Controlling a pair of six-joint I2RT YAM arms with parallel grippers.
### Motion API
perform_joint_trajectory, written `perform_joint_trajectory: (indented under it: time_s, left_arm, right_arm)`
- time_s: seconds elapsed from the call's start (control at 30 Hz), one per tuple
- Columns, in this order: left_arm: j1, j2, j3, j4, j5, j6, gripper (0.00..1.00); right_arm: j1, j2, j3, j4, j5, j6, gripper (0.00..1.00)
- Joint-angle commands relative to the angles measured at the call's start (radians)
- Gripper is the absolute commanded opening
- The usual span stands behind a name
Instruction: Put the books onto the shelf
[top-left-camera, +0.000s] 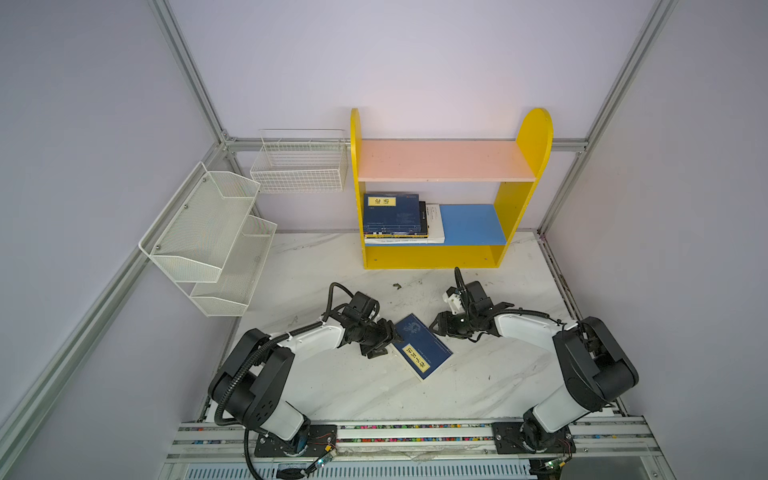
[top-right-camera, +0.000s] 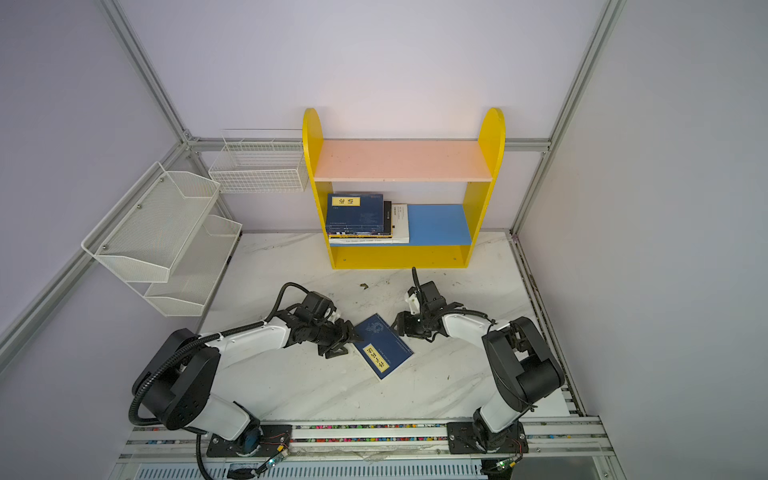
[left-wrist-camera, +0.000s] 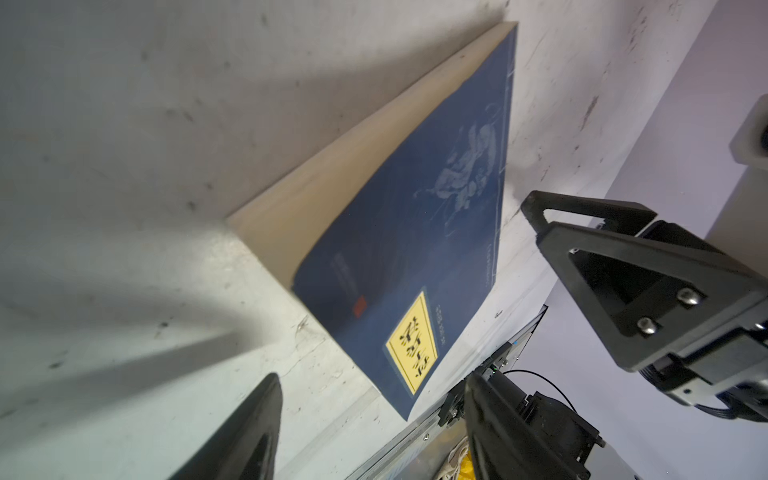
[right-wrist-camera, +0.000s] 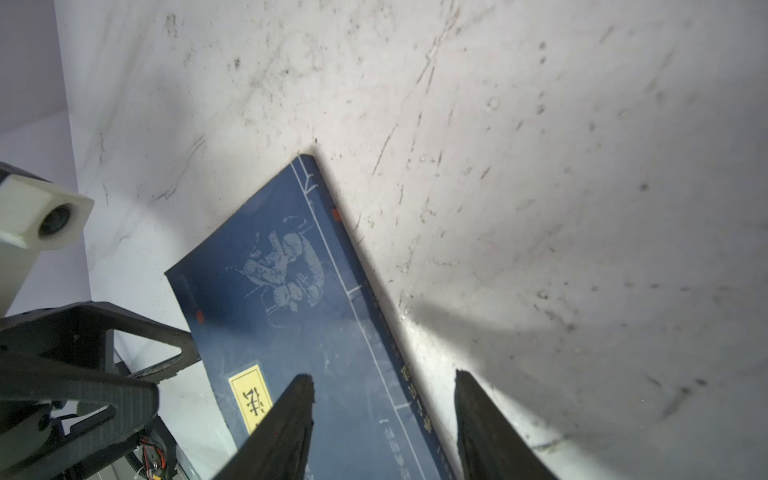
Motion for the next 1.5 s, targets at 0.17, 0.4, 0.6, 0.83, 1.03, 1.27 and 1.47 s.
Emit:
perform_joint_trajectory:
  time_s: [0.17,0.4,0.6,0.83,1.03,1.27,1.47]
  left_arm:
    - [-0.016,0.119,-0.019,0.148,0.020,-0.039,0.65]
    - [-0.008,0.258,-0.029,0.417,0.102,-0.126,0.56]
    - [0.014,0.300,-0.077,0.625,0.118,-0.219,0.56]
    - [0.033,0.302,-0.092,0.701,0.102,-0.261,0.56]
    - [0.058,0.251,-0.061,0.589,0.074,-0.195,0.57]
    - [0.111,0.161,-0.002,0.413,0.039,-0.088,0.57]
    - [0.152,0.049,0.047,0.309,0.018,-0.024,0.61]
  right_arm:
    - [0.022,0.110,-0.034,0.008,-0.128,-0.047,0.56]
    - [0.043,0.078,-0.022,0.075,-0.333,0.032,0.56]
    - [0.043,0.026,-0.065,0.253,-0.430,0.201,0.55]
    - [0.043,-0.009,-0.016,0.139,-0.337,0.165,0.40]
    - [0.038,-0.057,0.000,0.124,-0.272,0.211,0.25]
    - [0.032,-0.102,0.019,0.098,-0.183,0.251,0.08]
    - [0.032,-0.116,0.048,0.114,-0.152,0.325,0.00]
